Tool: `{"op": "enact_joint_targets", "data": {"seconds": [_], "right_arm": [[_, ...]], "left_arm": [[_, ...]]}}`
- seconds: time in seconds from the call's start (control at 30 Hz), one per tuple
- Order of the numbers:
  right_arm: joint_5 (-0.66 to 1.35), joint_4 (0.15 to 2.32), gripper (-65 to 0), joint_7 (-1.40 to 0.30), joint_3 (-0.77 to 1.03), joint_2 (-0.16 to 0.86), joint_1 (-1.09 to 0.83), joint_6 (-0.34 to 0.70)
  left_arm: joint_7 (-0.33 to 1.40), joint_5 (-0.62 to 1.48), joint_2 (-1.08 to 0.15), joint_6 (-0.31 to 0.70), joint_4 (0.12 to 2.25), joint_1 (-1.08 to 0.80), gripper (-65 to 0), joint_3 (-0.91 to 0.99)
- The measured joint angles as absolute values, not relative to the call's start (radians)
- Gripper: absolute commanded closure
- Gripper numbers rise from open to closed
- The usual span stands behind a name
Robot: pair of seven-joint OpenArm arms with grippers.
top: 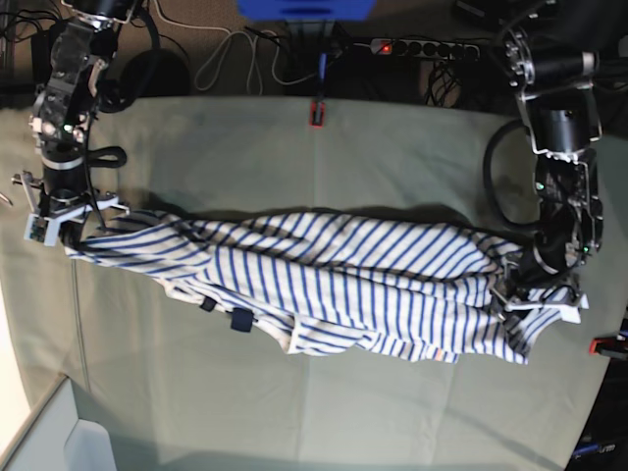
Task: Layout the t-shirt on the table in an organized manner, then fold the t-shirt properly
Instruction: 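Lower the shirt and grasp a new spot with the left gripper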
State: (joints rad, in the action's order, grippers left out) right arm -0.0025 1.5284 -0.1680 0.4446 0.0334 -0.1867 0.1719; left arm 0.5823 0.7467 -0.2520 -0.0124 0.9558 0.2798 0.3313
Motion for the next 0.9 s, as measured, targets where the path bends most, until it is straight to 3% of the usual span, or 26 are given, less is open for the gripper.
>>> {"op": "enact_joint_targets", "data": {"seconds": [0.5, 0.9], "right_arm": [[-0.003, 1.528, 0.0, -0.168, 0.445, 0.033, -0.187, 0.172], [-0.002, 1.528, 0.0, -0.168, 0.445, 0.033, -0.186, 0.172]], "left_arm": [[0.586, 0.746, -0.266, -0.012, 0.988, 0.263, -32.6, 0.331], [0.585, 0.746, -0.269, -0.010, 0.876, 0.300, -32.5, 0.331]]}}
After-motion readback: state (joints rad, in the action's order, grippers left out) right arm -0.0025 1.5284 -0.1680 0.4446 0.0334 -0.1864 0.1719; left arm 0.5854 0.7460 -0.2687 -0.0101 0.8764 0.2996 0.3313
